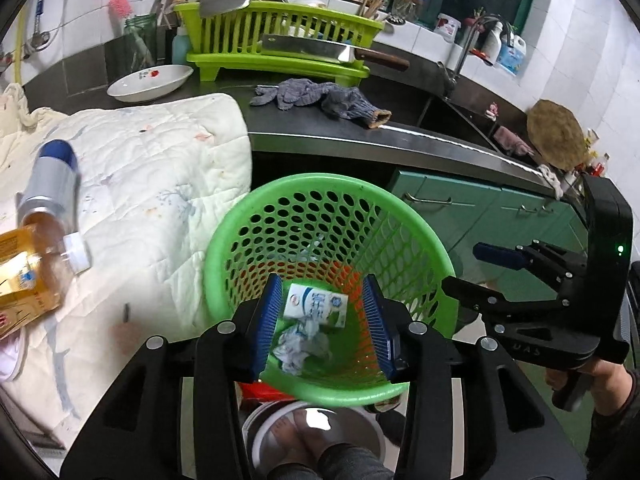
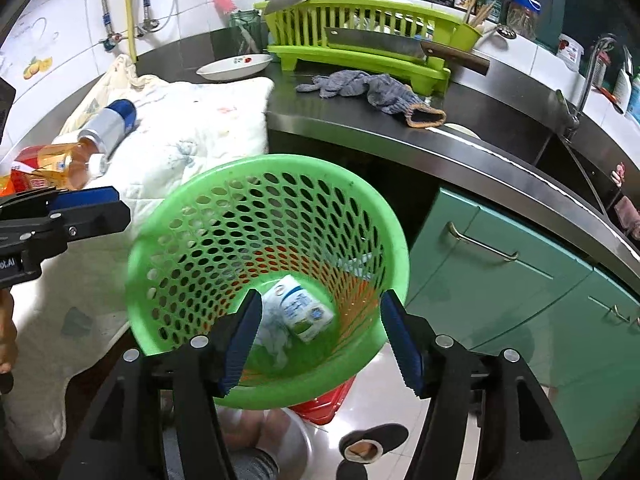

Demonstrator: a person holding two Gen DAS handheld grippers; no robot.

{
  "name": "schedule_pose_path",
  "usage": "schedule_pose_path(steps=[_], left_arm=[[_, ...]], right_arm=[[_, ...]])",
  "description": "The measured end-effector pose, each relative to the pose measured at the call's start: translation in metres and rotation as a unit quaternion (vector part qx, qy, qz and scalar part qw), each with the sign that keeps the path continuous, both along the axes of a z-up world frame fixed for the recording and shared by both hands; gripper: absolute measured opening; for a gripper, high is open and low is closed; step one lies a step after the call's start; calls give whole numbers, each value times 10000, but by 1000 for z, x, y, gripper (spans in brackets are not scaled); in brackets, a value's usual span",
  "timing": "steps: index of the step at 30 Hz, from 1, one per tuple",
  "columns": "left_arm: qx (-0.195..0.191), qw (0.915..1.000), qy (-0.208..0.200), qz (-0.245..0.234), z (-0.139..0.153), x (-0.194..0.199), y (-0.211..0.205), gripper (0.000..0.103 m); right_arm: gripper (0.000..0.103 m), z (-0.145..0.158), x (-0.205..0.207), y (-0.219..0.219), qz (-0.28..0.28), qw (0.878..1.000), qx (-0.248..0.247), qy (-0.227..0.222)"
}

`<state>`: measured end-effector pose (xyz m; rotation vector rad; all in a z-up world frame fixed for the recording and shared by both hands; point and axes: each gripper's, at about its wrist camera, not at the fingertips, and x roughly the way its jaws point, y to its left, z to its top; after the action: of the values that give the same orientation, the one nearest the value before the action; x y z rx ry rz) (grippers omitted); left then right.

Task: Collect trash
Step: 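Carry both items over the green basket and open both tools to drop them, then move both tools back over the trash on the cloth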

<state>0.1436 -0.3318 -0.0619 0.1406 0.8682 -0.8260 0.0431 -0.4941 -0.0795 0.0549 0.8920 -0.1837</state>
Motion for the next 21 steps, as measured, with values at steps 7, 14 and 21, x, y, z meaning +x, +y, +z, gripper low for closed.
schedule_pose_path(steps=[7,14,21], left_arm=[[-27,9992,-192,361,19,-3,44,42],[11,9958,-413,814,36,-5,102,42],[70,9894,-624,1306,52,-3,163,42]], right_arm=[[62,12,1,34,325,9993,135,-156],[62,22,13,79,824,9959,272,-251],[62,29,31,134,1469,9880,379,-277]])
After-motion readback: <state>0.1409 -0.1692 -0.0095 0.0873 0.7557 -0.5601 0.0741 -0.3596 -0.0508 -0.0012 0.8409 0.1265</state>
